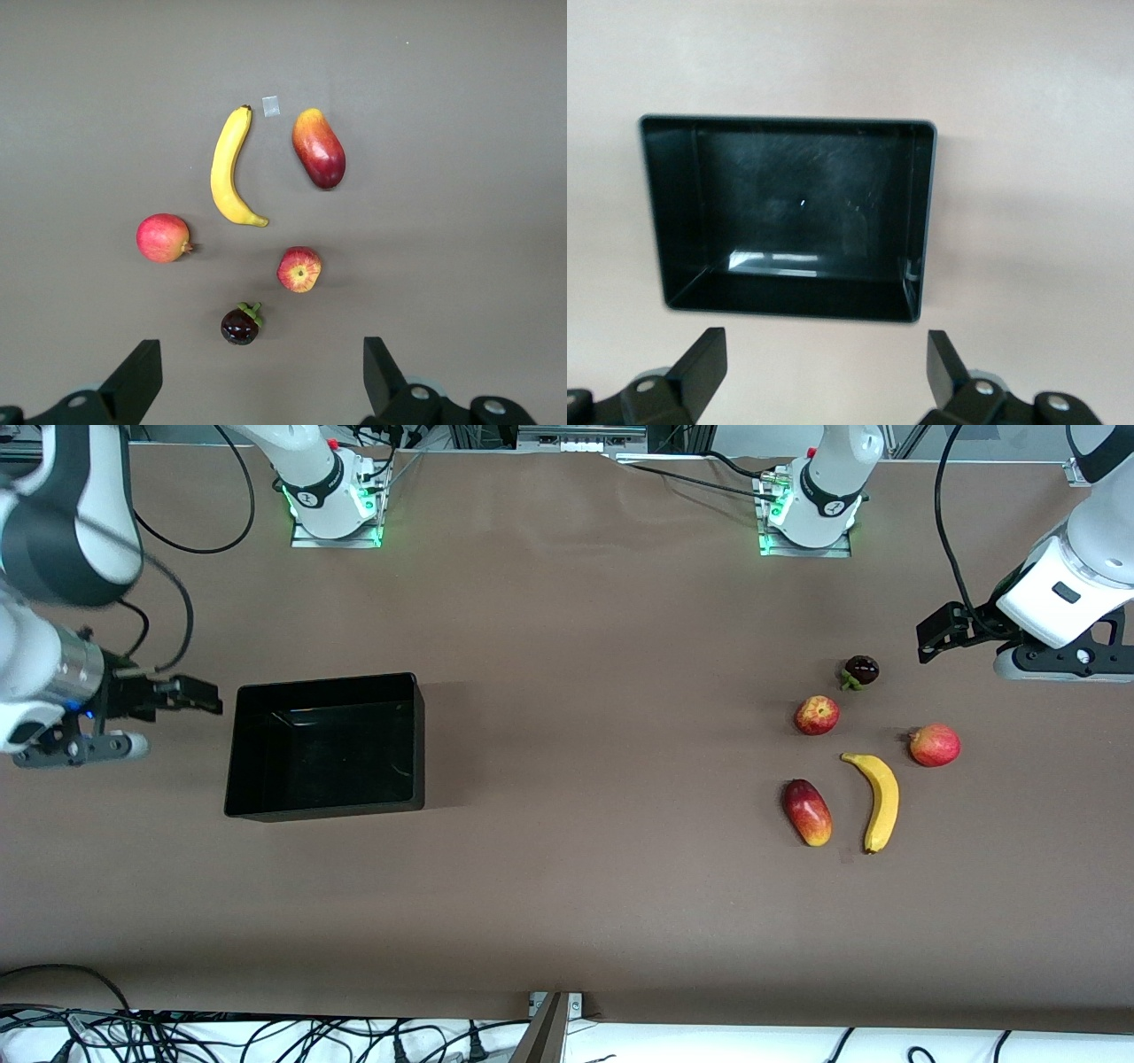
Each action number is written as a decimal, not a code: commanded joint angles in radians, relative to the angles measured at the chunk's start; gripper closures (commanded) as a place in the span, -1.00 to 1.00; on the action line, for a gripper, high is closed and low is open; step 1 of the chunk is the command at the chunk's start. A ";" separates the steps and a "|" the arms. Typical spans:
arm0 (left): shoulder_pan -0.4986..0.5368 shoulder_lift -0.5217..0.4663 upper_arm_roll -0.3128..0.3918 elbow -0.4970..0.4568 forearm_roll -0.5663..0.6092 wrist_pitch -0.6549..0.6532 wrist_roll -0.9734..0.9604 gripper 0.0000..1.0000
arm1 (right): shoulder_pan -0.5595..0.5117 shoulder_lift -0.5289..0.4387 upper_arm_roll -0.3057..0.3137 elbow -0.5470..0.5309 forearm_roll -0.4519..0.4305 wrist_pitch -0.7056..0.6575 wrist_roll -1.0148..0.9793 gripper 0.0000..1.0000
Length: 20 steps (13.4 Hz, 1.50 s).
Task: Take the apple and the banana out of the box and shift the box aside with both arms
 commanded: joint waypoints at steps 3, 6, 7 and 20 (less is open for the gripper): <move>-0.005 0.002 0.002 0.022 -0.009 -0.021 0.002 -1.00 | 0.002 -0.252 0.007 -0.180 -0.062 -0.010 0.021 -1.00; -0.005 0.002 0.002 0.022 -0.009 -0.021 0.000 -1.00 | 0.000 -0.274 0.001 -0.197 -0.075 0.021 0.005 -1.00; -0.005 0.002 0.002 0.022 -0.009 -0.021 0.002 -1.00 | -0.001 -0.268 -0.001 -0.185 -0.075 0.021 0.005 -1.00; -0.005 0.002 0.002 0.022 -0.009 -0.021 0.002 -1.00 | -0.281 -0.258 0.302 -0.166 -0.104 0.012 0.000 -1.00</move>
